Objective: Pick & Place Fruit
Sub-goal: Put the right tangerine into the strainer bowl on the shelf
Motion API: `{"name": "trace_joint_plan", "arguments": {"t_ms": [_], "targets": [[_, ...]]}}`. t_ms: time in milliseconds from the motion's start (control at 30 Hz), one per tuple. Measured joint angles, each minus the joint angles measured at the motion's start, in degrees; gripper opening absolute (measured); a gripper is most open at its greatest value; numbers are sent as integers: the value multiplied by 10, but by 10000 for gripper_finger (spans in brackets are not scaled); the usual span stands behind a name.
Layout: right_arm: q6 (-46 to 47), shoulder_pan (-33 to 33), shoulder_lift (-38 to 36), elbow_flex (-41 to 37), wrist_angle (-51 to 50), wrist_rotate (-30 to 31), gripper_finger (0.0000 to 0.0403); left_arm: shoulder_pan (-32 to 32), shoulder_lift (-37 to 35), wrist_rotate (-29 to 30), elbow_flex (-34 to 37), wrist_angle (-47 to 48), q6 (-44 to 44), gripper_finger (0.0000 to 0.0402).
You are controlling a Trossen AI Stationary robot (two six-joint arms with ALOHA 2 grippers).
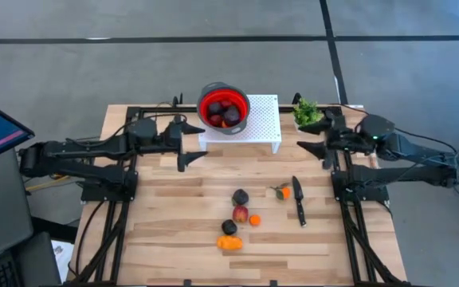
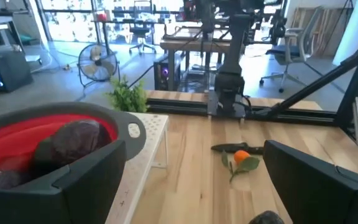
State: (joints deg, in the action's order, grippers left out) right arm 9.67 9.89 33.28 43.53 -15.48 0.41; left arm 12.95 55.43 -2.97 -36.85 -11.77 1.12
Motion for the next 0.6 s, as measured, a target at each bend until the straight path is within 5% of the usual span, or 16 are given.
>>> {"name": "trace_joint_plan", "arguments": {"t_ms": [400,600], "targets": [[-50,0,117,0,-57,1,260,0,-16,0,40,-13,-1,374],[-2,-2,146,0,-81,-6,260,0,-16,0,40,-17,-1,374]]}}
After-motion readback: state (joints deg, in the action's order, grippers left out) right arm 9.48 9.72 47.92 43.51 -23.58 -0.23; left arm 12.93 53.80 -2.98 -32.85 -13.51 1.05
